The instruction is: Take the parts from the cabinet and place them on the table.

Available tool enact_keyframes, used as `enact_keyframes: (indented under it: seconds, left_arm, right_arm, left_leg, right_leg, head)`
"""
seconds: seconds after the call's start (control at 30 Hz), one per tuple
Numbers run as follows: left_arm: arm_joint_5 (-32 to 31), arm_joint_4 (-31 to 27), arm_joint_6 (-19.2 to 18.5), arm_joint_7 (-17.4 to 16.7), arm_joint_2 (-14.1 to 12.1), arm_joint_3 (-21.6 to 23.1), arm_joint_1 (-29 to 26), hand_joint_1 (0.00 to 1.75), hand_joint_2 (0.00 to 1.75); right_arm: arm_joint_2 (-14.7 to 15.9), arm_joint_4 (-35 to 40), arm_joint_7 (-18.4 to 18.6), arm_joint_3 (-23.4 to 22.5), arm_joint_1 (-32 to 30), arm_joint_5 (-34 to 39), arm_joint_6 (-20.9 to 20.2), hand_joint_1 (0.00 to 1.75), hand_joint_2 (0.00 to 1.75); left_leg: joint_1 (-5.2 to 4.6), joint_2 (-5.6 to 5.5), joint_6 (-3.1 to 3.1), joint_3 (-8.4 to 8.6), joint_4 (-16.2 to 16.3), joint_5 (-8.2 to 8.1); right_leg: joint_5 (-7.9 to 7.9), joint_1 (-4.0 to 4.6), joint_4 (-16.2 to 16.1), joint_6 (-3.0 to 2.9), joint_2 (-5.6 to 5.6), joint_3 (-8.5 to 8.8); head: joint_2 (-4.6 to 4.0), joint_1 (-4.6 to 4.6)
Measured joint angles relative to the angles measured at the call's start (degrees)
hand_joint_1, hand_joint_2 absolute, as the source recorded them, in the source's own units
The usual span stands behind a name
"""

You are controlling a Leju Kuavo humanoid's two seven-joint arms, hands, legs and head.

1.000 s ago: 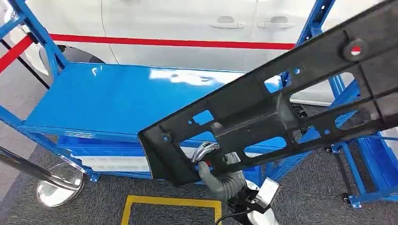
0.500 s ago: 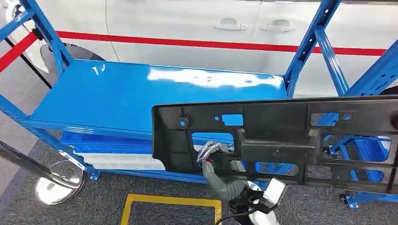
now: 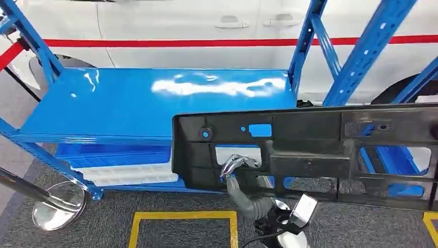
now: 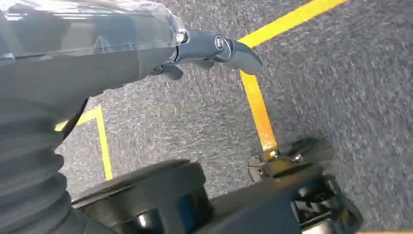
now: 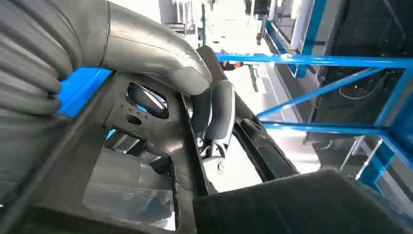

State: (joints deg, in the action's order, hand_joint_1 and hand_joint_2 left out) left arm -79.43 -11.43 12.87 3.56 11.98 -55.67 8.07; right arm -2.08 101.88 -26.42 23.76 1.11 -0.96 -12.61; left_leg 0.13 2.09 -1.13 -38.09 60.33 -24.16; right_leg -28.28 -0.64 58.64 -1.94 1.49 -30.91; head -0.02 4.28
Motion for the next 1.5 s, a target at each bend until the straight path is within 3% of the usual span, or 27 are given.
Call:
enact_keyframes:
  seconds: [0.1, 0.17, 0.2, 0.27, 0.33, 0.37, 0.47, 0.5, 0.53, 0.6, 0.63, 0.7, 0.77, 0.8, 0.83, 0.87, 0.97, 1.0, 1.1, 1.13, 1.17, 1.2, 1.27, 1.3, 1.33, 1.37, 1.5]
  left_arm:
    - [0.09, 0.0, -0.02, 0.26, 0.0, -0.04, 0.1, 0.0, 1.75]
    - [0.09, 0.0, -0.02, 0.26, 0.0, -0.04, 0.18, 0.0, 1.75]
    - [0.13, 0.0, -0.02, 0.26, -0.02, -0.04, 0.16, 0.0, 1.75]
    - [0.22, 0.0, -0.02, 0.26, -0.02, -0.07, 0.09, 0.0, 1.75]
    - [0.22, 0.0, -0.02, 0.28, -0.02, -0.07, 0.23, 0.0, 1.75]
    - [0.22, 0.0, -0.02, 0.26, 0.0, -0.07, 0.21, 0.0, 1.75]
    - [0.31, 0.0, -0.07, 0.22, 0.0, -0.09, 0.0, 0.0, 1.75]
    - [0.39, 0.02, -0.07, 0.2, 0.11, -0.09, 0.05, 0.0, 1.75]
    - [0.59, 0.0, -0.07, 0.22, 0.11, -0.11, 0.1, 0.0, 1.75]
    - [0.61, 0.0, -0.07, 0.26, 0.13, -0.11, 0.0, 0.0, 1.75]
    - [0.61, 0.0, -0.07, 0.28, 0.13, -0.13, -0.1, 0.0, 1.75]
    - [0.57, 0.0, -0.07, 0.37, 0.13, -0.13, -0.18, 0.0, 1.75]
    - [0.41, 0.0, -0.07, 0.44, 0.15, -0.13, -0.22, 0.0, 1.75]
    - [0.41, 0.0, -0.07, 0.44, 0.15, -0.13, -0.21, 0.0, 1.75]
    - [0.39, 0.0, -0.07, 0.46, 0.15, -0.13, -0.21, 0.0, 1.75]
    - [0.26, 0.0, -0.07, 0.48, 0.15, -0.13, -0.26, 0.0, 1.75]
    - [0.17, 0.0, -0.11, 0.59, 0.15, -0.13, -0.24, 0.0, 1.75]
    - [0.17, 0.0, -0.18, 0.59, 0.15, -0.13, -0.28, 0.0, 1.75]
    - [0.35, 0.0, -0.24, 0.59, 0.17, -0.15, -0.14, 0.0, 1.75]
    - [0.63, 0.0, -0.24, 0.59, 0.17, -0.15, -0.09, 0.0, 1.75]
    - [0.68, 0.0, -0.24, 0.61, 0.17, -0.15, -0.1, 0.0, 1.75]
    - [0.68, 0.0, -0.24, 0.63, 0.17, -0.15, -0.11, 0.0, 1.75]
    - [0.68, 0.0, -0.22, 0.66, 0.15, -0.17, -0.22, 0.0, 1.75]
    - [0.68, 0.0, -0.22, 0.66, 0.15, -0.17, -0.32, 0.0, 1.75]
    - [0.68, 0.0, -0.22, 0.66, 0.13, -0.17, -0.3, 0.0, 1.75]
    - [0.63, 0.0, -0.15, 0.81, 0.13, -0.17, -0.21, 0.0, 1.75]
    - [0.15, 0.0, 0.28, 1.05, 0.15, -0.17, -0.13, 0.0, 1.75]
  right_arm:
    - [-0.2, 0.09, 0.33, 0.0, 0.05, -0.09, -0.09, 1.75, 1.75]
    - [-0.2, 0.09, 0.48, 0.0, 0.03, -0.13, -0.09, 1.75, 1.75]
    - [-0.2, 0.09, 0.5, 0.0, 0.04, -0.28, -0.04, 1.75, 1.75]
    - [-0.2, 0.11, 0.5, 0.0, 0.06, -1.01, 0.24, 1.75, 1.75]
    - [-0.24, 0.35, 0.5, -0.02, 0.07, -1.4, 0.79, 1.75, 1.75]
    - [-0.26, 0.44, 0.5, -0.02, 0.07, -1.53, 0.85, 1.75, 1.75]
    - [-0.39, 0.83, 0.57, -0.06, 0.06, -1.92, 0.98, 1.75, 1.75]
    - [-0.39, 0.89, 0.59, -0.17, 0.07, -1.94, 1.01, 1.75, 1.75]
    - [-0.39, 0.9, 0.59, -0.26, 0.13, -1.99, 1.01, 1.75, 1.75]
    - [-0.39, 0.9, 0.77, -0.46, 0.1, -2.08, 0.98, 1.75, 1.75]
    - [-0.39, 0.9, 0.79, -0.55, 0.09, -2.08, 0.98, 1.75, 1.75]
    - [-0.39, 0.9, 0.79, -0.87, 0.1, -2.08, 0.98, 1.75, 1.75]
    - [-0.39, 0.9, 0.79, -0.98, 0.13, -2.08, 1.01, 1.75, 1.75]
    - [-0.39, 0.9, 0.76, -1.05, 0.2, -2.08, 1.03, 1.75, 1.75]
    - [-0.42, 0.9, 0.76, -1.07, 0.35, -2.08, 1.05, 1.75, 1.75]
    - [-0.52, 0.92, 0.72, -1.09, 0.28, -2.12, 1.05, 1.75, 1.75]
    - [-0.55, 0.98, 0.52, -1.16, 0.19, -2.16, 1.36, 1.75, 1.75]
    - [-0.59, 0.98, 0.52, -1.2, 0.25, -2.14, 1.47, 1.75, 1.75]
    - [-0.85, 1.01, 0.76, -1.27, 0.15, -1.46, 1.03, 1.75, 1.75]
    - [-0.85, 0.98, 0.85, -1.29, 0.15, -1.24, 0.79, 1.75, 1.75]
    - [-0.85, 0.94, 0.92, -1.29, 0.12, -1.07, 0.72, 1.75, 1.75]
    - [-0.85, 0.88, 0.92, -1.29, 0.11, -1.01, 0.72, 1.75, 1.75]
    - [-0.85, 0.79, 0.96, -1.31, 0.11, -0.9, 0.72, 1.75, 1.75]
    - [-0.85, 0.79, 0.96, -1.31, 0.14, -0.9, 0.7, 1.75, 1.75]
    - [-0.94, 0.79, 0.96, -1.31, 0.15, -0.9, 0.7, 1.75, 1.75]
    - [-1.03, 0.79, 0.94, -1.4, 0.19, -0.92, 0.7, 1.75, 1.75]
    - [-0.98, 0.76, 0.68, -1.44, 0.02, -1.75, 0.72, 1.75, 1.75]
  left_leg:
    - [0.01, -1.49, -0.14, -3.13, 12.33, -9.78]
    - [0.01, -1.51, 0.11, -2.64, 16.36, -9.88]
    - [-0.03, -1.53, 0.36, -0.79, 14.85, -8.19]
    - [-0.24, -1.64, 1.1, 6.07, 5.83, -4.7]
    - [-0.84, -1.94, 1.76, 12.85, -4.48, -6.77]
    - [-0.86, -1.92, 1.5, 12.51, -4.0, -6.26]
    - [-0.96, -1.77, 2.45, 11.69, -5.17, -4.36]
    - [-0.71, -1.25, 2.82, 11.18, -5.51, -3.4]
    - [-0.71, -1.27, 3.23, 10.22, -5.57, -2.67]
    - [-0.71, -1.21, 3.26, 8.51, -5.41, -1.31]
    - [-0.72, -1.07, 3.18, 7.39, -5.24, -0.52]
    - [-0.7, -0.89, 2.99, 5.08, -4.81, 0.9]
    - [-0.61, -0.86, 2.56, 2.81, -3.93, 1.95]
    - [-0.58, -0.88, 2.26, 1.87, -3.17, 2.34]
    - [-0.84, -1.0, 1.92, 1.02, -2.47, 2.56]
    - [-0.81, -0.98, 1.61, 1.01, -2.21, 2.83]
    - [-0.49, -0.97, 0.52, 0.72, -2.19, 4.26]
    - [-0.14, -1.25, 0.2, 0.17, -1.47, 2.84]
    - [-0.02, -1.54, -0.51, -2.72, 9.01, -8.0]
    - [-0.02, -1.55, -0.53, -3.42, 13.48, -9.89]
    - [-0.02, -1.56, -0.48, -3.38, 16.17, -9.82]
    - [-0.04, -1.61, -0.24, -2.16, 16.51, -8.13]
    - [-0.16, -2.19, 0.42, 3.31, 10.31, -4.04]
    - [-0.19, -3.18, 0.79, 7.23, 5.01, -3.68]
    - [-0.38, -3.9, 1.22, 11.32, -1.04, -5.86]
    - [-0.53, -3.81, 1.25, 13.35, -4.77, -7.16]
    - [-0.44, -3.41, 2.6, 12.23, -5.16, -4.87]
  right_leg:
    - [2.07, 0.26, 0.1, -0.53, -1.0, -2.63]
    - [3.33, 0.55, 0.13, -0.58, -1.3, -4.3]
    - [3.93, 0.64, 0.15, -0.54, -1.54, -5.04]
    - [5.13, 0.69, 0.17, -0.29, -1.91, -6.37]
    - [6.14, 0.77, 0.27, 0.29, -1.98, -6.96]
    - [6.7, 0.54, -0.14, 0.64, -1.78, -6.78]
    - [8.29, 0.46, -0.79, 1.69, -1.89, -6.93]
    - [6.13, 0.26, 0.28, 1.76, -1.82, -7.5]
    - [2.26, 0.3, 2.82, 1.95, -1.82, -8.35]
    - [-4.34, 0.19, 10.96, 2.43, -1.8, -10.33]
    - [-5.76, 0.18, 15.14, 2.65, -1.79, -11.08]
    - [-2.66, -0.12, 17.67, 2.94, -1.78, -9.97]
    - [1.37, -0.4, 11.55, 3.08, -1.6, -4.59]
    - [0.86, -0.6, 5.67, 3.15, -1.37, -0.14]
    - [-2.32, -0.34, 0.38, 3.19, -1.32, 3.11]
    - [-2.85, 0.02, -0.29, 2.31, -1.6, 3.39]
    - [-1.66, 0.26, -0.32, 1.0, -1.49, 2.32]
    - [-0.84, 0.06, -0.43, 0.38, -1.27, 1.7]
    - [1.57, 0.22, -0.35, -0.12, -1.94, -1.19]
    - [2.38, 0.32, -0.3, -0.12, -2.23, -2.32]
    - [3.13, 0.43, -0.23, -0.08, -2.51, -3.34]
    - [3.94, 0.49, -0.16, 0.0, -2.87, -4.47]
    - [5.38, 0.48, -0.03, 0.26, -3.89, -6.36]
    - [6.08, 0.45, -0.01, 0.37, -4.12, -6.95]
    - [6.61, 0.59, 0.05, 0.55, -4.23, -7.23]
    - [7.03, 0.57, 0.05, 0.89, -4.56, -7.33]
    - [8.38, 0.3, -0.44, 2.37, -4.17, -7.57]
  head:
    - [0.0, 0.0]
    - [0.0, -0.02]
    - [0.0, 0.0]
    - [0.0, 0.0]
    - [0.0, 0.0]
    - [0.0, 0.0]
    - [0.0, 0.0]
    - [0.0, 0.0]
    - [0.0, -0.02]
    - [0.0, 0.0]
    - [0.0, -0.02]
    - [0.0, -0.02]
    - [0.0, -0.02]
    - [0.0, 0.0]
    - [0.0, -0.02]
    - [0.0, 0.04]
    - [0.0, 0.02]
    - [0.0, 0.0]
    - [0.0, 0.0]
    - [0.0, 0.02]
    - [0.0, 0.02]
    - [0.0, 0.02]
    - [0.0, 0.02]
    - [0.0, 0.02]
    - [0.0, 0.02]
    - [0.0, 0.02]
    - [0.0, 0.02]
